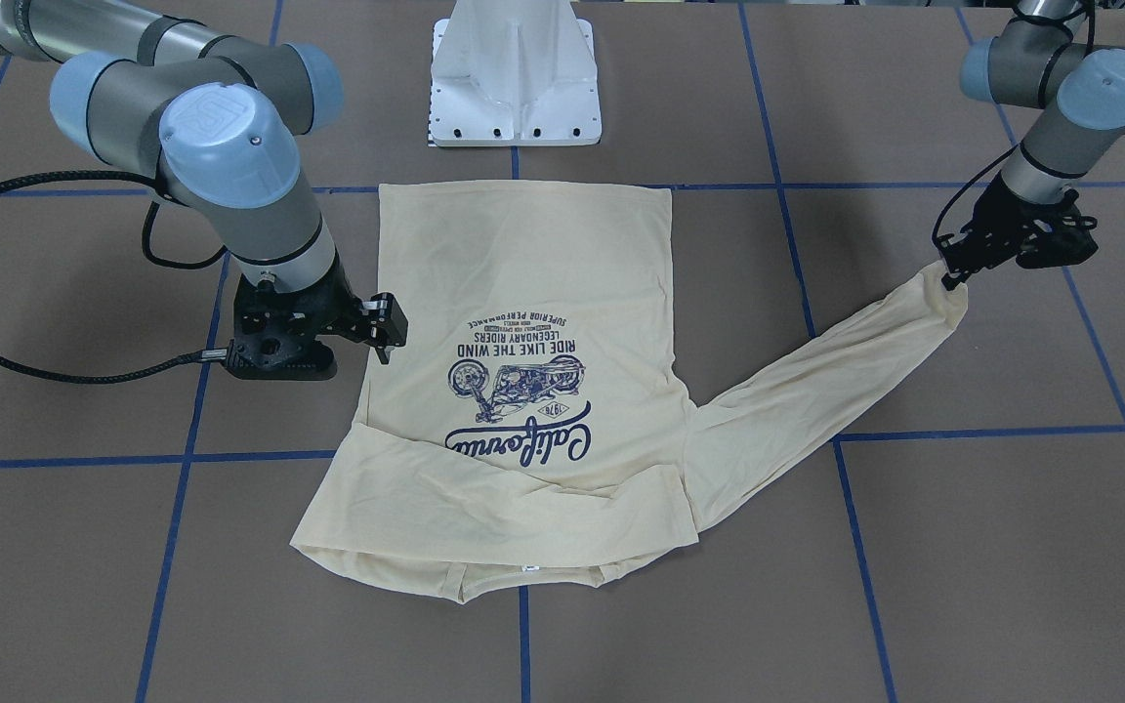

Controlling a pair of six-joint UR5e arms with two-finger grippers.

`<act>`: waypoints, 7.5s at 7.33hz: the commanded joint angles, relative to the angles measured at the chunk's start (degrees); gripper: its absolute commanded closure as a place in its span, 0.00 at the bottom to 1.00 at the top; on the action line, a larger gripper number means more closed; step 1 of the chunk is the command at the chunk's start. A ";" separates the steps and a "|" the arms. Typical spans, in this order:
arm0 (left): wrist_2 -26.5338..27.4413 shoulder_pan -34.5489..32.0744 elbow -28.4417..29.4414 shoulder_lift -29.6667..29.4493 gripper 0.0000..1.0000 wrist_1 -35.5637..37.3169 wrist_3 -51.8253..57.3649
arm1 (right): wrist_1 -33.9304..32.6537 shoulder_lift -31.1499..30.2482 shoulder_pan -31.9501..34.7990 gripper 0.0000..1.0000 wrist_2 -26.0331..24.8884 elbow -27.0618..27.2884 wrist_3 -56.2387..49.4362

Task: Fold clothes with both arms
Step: 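Lower the left gripper onto the other sleeve cuff and close on it, then lift the sleeve cuff with the left gripper while the right gripper withdraws, then carry the sleeve across the shirt toward the collar and lay it down, then move the left gripper to the shirt side while the right gripper reaches the hem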

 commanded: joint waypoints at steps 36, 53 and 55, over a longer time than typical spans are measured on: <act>3.66 11.99 49.23 -74.44 0.00 -16.05 -29.56 | 0.62 -23.77 2.59 0.00 0.18 12.00 -13.78; -2.05 9.89 -8.42 -40.16 0.01 18.13 -28.77 | 26.11 -25.08 -25.36 0.02 -5.45 13.67 24.10; -2.05 9.89 -8.42 -40.25 0.01 18.13 -28.77 | 26.02 -25.35 -25.44 0.09 -5.09 13.76 24.10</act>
